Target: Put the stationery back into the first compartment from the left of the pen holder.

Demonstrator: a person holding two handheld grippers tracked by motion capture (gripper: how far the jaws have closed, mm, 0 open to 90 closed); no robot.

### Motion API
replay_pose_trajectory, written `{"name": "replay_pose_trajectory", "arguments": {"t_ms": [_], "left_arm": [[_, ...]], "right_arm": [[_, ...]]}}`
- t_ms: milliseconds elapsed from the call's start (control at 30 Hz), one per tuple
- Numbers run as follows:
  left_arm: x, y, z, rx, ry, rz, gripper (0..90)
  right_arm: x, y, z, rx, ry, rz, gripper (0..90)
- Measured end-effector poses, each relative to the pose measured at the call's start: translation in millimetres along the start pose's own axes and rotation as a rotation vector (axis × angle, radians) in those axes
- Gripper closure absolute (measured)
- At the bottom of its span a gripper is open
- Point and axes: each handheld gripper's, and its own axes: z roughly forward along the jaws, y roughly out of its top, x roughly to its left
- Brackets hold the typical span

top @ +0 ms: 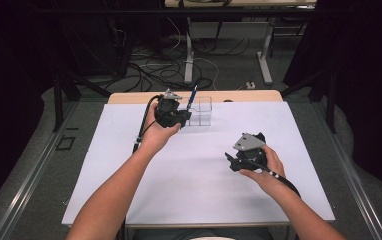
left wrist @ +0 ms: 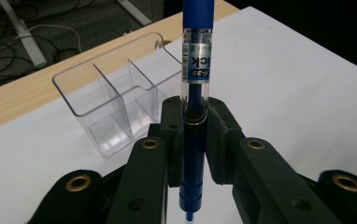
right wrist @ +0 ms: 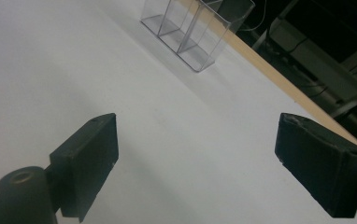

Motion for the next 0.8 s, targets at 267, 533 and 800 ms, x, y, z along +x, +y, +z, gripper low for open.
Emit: {"name": "replay_pose_trajectory", "arguments": {"t_ms": [267,533,800], "left_arm": [[4.8,12.2,-0.6,-0.057,0.012,-0.02,79.3],[13.1,26.8,4.2,-0.094,0.033,-0.027,79.3],[27.3,37.0,11.8,-0.157,0.061,-0.065,79.2]], "right_arm": [[-12.1,-7.3,1.1,0.021,0.021,0.156,7.4],[-23.3,-15.7,-1.3,0.012,0.035,0.27,4.8],[-33.3,-21.4,-1.7,0.01,0.05,0.366,0.0]]}}
